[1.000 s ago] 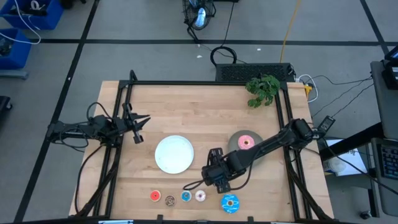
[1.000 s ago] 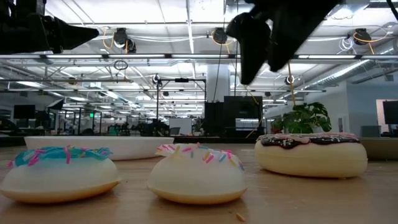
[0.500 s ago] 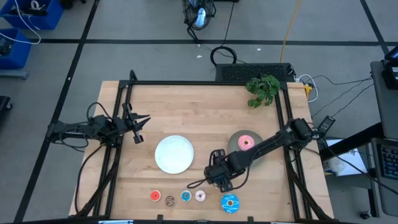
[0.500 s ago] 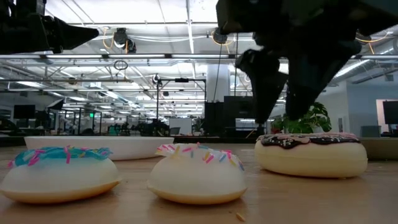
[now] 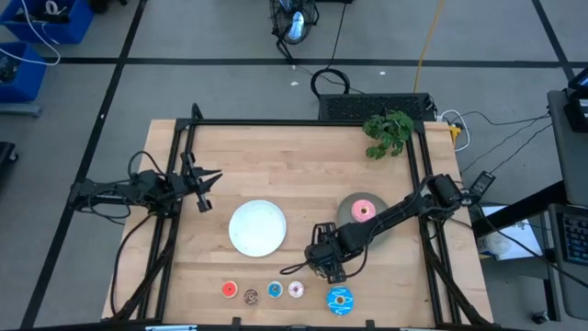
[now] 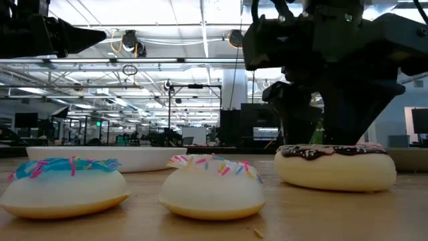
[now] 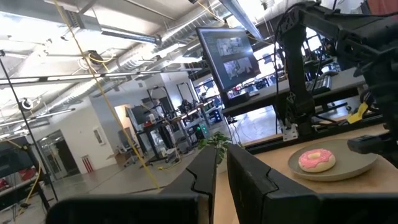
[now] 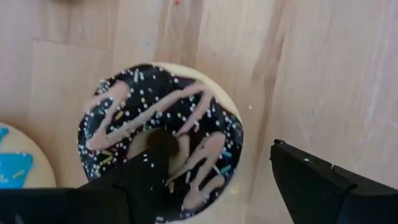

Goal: Pick & Place donuts
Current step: Put the big black donut on the gray plate

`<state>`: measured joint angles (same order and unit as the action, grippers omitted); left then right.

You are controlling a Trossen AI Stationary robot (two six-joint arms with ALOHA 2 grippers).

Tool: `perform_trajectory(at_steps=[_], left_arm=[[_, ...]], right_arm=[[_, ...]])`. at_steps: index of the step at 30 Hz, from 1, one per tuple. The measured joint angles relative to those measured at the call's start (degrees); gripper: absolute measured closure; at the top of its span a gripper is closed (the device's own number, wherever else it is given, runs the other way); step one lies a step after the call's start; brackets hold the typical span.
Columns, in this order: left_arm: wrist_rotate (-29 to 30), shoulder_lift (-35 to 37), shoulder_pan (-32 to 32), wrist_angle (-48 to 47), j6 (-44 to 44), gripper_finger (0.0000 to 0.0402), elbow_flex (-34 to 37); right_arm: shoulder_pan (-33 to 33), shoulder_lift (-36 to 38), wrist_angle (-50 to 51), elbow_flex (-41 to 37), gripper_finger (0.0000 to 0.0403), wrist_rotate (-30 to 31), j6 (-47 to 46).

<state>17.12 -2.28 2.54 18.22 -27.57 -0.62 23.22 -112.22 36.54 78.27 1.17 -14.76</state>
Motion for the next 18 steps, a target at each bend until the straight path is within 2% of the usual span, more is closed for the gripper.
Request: perform_trajectory(at_steps=[8, 14, 18], left_arm=[[0.0, 0.0, 0.0, 0.0, 0.0, 0.0355, 0.0], [0.0, 0.0, 0.0, 0.0, 0.0, 0.0355, 0.0], [0.0, 0.0, 0.0, 0.0, 0.0, 0.0355, 0.0]], right_arm=[[-0.6, 0.1, -5.4, -3.6, 0.014, 0.0, 0.3], [-0.7, 0.4, -5.7, -5.8, 0.0141, 0.3, 0.9], [-0.7, 0.6, -6.0, -5.9, 0.0171, 0.3, 0.9]])
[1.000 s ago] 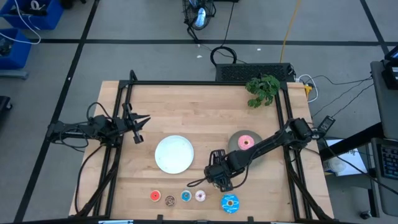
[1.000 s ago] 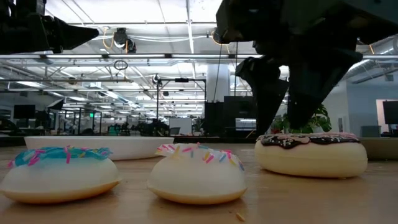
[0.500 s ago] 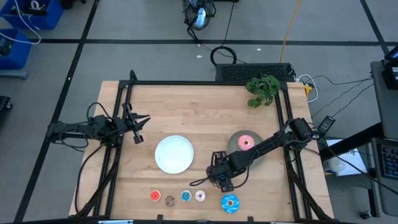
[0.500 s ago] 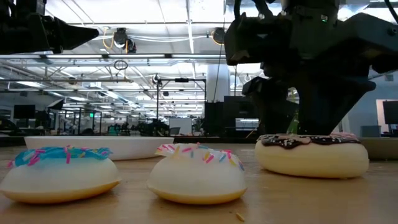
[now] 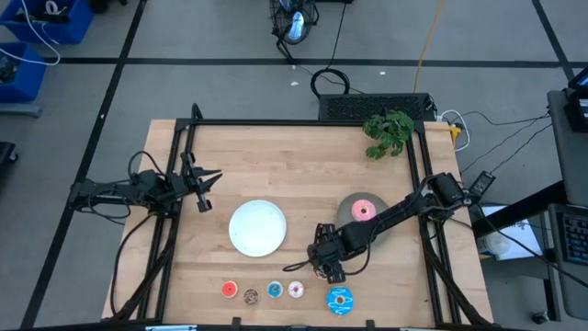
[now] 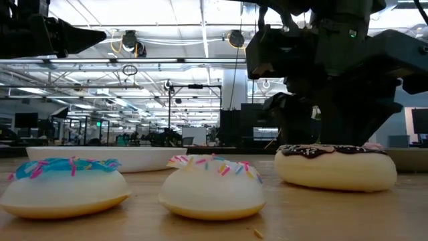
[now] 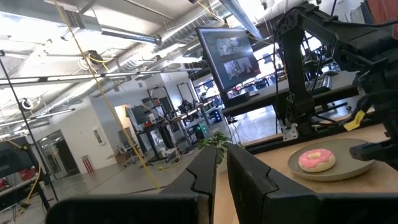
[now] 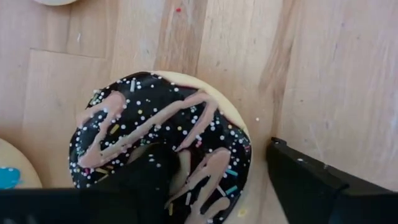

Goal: Pick & Place donuts
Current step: Put the big black donut on the gray plate

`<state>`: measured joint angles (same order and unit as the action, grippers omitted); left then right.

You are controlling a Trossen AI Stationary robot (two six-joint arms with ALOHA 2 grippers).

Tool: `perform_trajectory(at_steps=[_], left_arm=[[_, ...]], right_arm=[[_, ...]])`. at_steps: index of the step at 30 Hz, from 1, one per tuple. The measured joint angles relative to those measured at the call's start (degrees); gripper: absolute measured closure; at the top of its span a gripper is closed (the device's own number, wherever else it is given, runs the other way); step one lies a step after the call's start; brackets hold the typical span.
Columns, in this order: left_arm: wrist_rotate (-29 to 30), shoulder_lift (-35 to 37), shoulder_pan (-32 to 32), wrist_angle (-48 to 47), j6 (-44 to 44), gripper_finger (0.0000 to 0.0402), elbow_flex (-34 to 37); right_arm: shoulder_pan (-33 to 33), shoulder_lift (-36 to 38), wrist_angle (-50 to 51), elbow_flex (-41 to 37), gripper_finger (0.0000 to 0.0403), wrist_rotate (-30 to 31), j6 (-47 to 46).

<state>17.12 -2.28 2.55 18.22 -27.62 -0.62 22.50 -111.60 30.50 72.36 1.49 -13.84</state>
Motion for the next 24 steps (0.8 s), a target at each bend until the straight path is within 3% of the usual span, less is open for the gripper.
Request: perform_trajectory(at_steps=[6, 12, 19, 24], left_arm=[[0.0, 0.0, 0.0, 0.0, 0.0, 0.0355, 0.0], [0.1, 0.0, 0.0, -0.1, -0.1, 0.0355, 0.0], [0.7, 0.0, 0.0, -0.1, -0.1, 0.0355, 0.0], [1.0, 0.0, 0.0, -0.1, -0.1, 0.0355, 0.0]], right_arm=[[-0.3, 1.0, 1.9, 1.5, 0.0287, -0.3, -0.9], [-0.4, 3.0, 13.7, 9.0, 0.0388, 0.0, 0.0], [-0.4, 5.8, 26.0, 17.6, 0.0365, 0.1, -2.4], [-0.3, 7.9, 32.5, 22.4, 0.0371, 0.1, -4.0]])
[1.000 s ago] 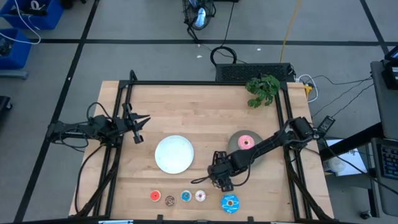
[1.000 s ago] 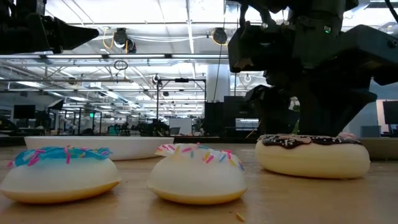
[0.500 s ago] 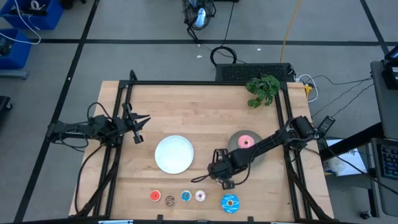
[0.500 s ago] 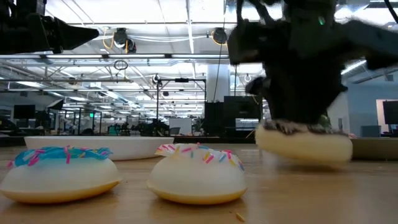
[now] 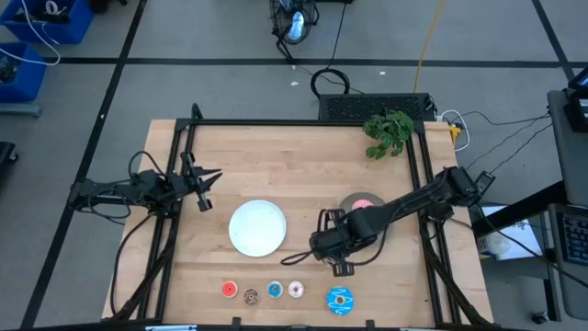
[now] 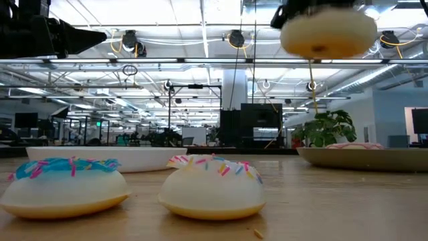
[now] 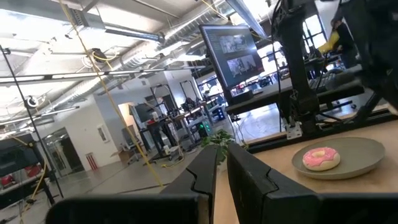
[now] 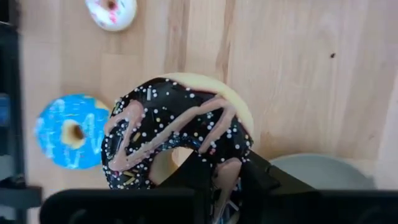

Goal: Pick & Place donuts
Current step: Put the big black donut on the gray plate

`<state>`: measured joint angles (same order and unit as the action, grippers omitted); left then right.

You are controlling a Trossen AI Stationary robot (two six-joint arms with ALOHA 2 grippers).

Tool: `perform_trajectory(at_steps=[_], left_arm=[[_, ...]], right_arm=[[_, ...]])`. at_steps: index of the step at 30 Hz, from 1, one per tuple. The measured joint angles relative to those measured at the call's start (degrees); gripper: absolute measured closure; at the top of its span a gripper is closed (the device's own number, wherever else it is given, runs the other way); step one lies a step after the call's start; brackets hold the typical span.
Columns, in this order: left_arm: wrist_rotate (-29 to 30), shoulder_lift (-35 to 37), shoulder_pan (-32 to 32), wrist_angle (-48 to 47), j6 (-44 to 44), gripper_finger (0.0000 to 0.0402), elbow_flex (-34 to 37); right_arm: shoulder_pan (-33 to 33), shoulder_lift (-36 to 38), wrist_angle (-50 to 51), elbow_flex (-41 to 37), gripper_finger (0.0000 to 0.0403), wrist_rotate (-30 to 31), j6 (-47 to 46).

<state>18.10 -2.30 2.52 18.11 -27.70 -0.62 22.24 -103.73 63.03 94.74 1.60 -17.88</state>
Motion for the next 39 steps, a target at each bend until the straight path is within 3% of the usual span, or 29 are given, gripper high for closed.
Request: perform_trajectory(at_steps=[11, 29, 39], left_arm=[[0.0, 0.0, 0.0, -0.1, 0.1, 0.0355, 0.0], [0.0, 0.0, 0.0, 0.0, 0.0, 0.0355, 0.0], [0.0, 0.0, 0.0, -0.4, -0.3, 0.0355, 0.0]], right_arm=[[-0.5, 6.6, 1.9, 0.9, 0.0382, 0.2, -2.7], [-0.5, 6.6, 6.7, 0.9, 0.0384, -0.1, -8.6], [-1.4, 8.3, 18.1, -2.7, 0.0385, 5.8, -12.8]])
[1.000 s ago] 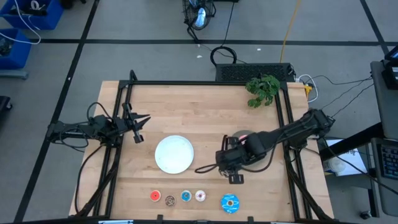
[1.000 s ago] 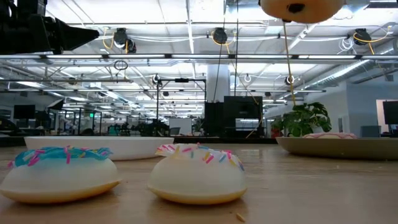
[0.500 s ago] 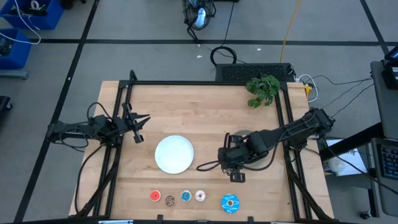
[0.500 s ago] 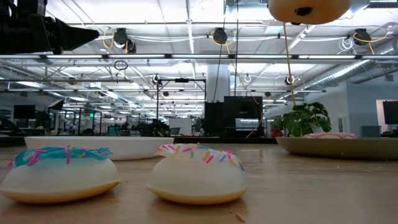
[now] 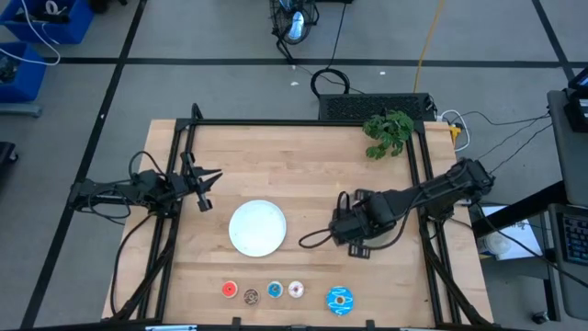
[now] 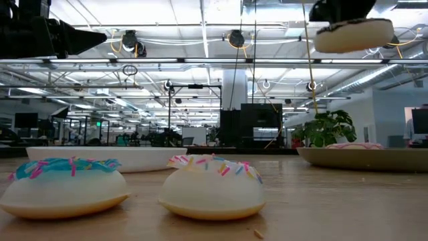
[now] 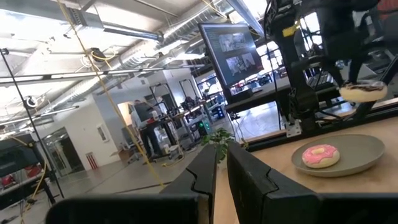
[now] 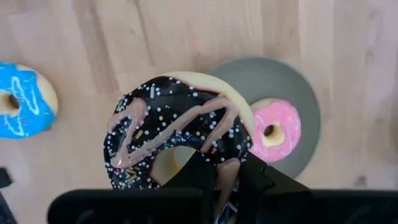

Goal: Pick & Place donuts
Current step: Put the big black donut on the gray plate

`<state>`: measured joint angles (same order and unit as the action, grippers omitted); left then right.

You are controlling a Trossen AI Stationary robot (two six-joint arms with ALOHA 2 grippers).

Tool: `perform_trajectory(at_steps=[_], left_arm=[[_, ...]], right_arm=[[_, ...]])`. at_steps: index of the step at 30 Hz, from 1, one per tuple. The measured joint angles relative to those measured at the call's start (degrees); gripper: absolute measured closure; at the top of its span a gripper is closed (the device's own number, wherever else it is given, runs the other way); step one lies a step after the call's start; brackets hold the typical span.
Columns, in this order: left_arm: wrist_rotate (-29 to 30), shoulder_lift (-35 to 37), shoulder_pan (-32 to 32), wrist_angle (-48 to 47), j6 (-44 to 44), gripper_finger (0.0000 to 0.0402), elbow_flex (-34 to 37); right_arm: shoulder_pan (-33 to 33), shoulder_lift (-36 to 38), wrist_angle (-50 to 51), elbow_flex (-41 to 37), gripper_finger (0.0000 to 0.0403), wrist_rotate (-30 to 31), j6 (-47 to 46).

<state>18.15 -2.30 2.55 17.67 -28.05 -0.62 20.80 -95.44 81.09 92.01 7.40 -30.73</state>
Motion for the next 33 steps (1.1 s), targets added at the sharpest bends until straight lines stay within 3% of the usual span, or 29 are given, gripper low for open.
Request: perform_trajectory(at_steps=[4, 11, 18, 24, 33], left_arm=[[0.0, 0.0, 0.0, -0.1, -0.1, 0.0355, 0.0], [0.0, 0.0, 0.0, -0.1, -0.1, 0.0355, 0.0], [0.0, 0.0, 0.0, 0.0, -0.1, 0.0355, 0.0], [0.0, 0.0, 0.0, 0.1, -0.1, 0.0355, 0.0], [0.0, 0.0, 0.0, 0.1, -0.1, 0.0355, 0.0]], right_arm=[[-0.7, 4.0, -2.0, -6.8, 0.0385, -0.1, -2.3], [-2.1, 14.9, -13.8, -25.3, 0.0385, -3.2, -8.5], [-6.0, 20.1, -14.7, -40.1, 0.0385, -6.1, -13.8], [-9.3, 20.5, -18.9, -44.4, 0.0385, -9.0, -13.1], [-10.7, 20.5, -22.0, -44.7, 0.0385, -14.0, -12.2]])
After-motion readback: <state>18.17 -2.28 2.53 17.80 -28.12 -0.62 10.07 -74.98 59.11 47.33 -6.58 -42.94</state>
